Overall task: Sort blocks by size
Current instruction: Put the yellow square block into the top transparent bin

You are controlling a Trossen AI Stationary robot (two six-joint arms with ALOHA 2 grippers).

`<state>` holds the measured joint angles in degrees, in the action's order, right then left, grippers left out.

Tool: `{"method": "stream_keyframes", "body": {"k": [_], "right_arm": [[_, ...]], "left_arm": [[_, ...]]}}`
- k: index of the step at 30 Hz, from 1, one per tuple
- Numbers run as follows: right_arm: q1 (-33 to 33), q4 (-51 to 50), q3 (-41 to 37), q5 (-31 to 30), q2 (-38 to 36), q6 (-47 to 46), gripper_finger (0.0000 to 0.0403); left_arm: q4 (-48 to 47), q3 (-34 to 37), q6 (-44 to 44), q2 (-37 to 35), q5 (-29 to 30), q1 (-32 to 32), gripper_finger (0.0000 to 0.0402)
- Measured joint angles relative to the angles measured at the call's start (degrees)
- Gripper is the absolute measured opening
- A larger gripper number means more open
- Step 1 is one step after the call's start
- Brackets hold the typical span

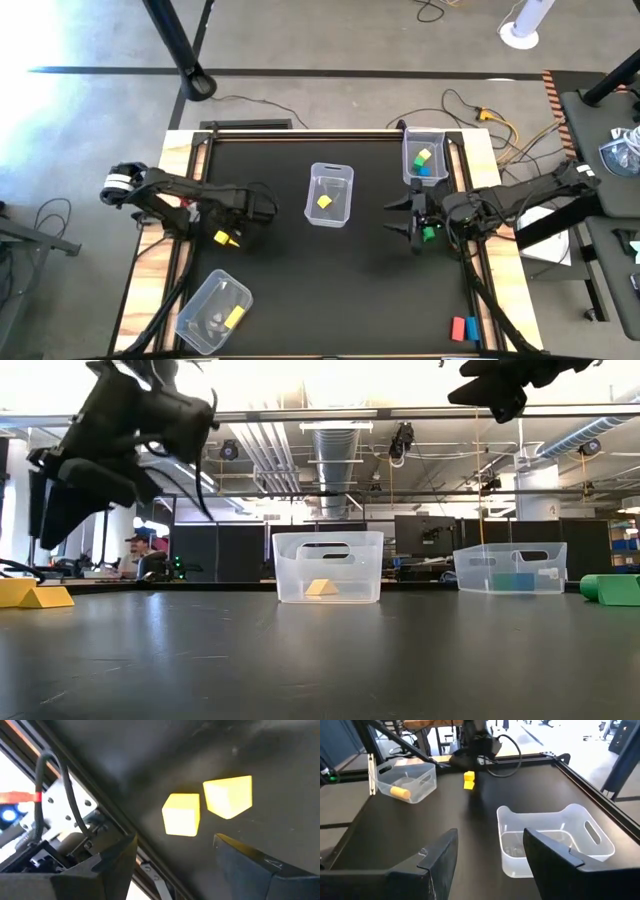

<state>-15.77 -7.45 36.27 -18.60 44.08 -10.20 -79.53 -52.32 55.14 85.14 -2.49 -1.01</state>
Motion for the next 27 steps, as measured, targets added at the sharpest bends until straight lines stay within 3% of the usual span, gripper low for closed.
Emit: {"method": "stream_keyframes", "body": {"k": [10,27], "right_arm": [[-0.3,-2.4,0.0,1.0,0.7,0.4,0.0216],[-0.5,-2.7,-0.2,1.0,1.1,1.2,0.0216]], "left_arm": [[8.1,7.3,-6.8,0.0,-7.1,-6.8,0.0249],[18.5,17.4,-8.3,-0.1,-9.1,-9.6,0.023]]}}
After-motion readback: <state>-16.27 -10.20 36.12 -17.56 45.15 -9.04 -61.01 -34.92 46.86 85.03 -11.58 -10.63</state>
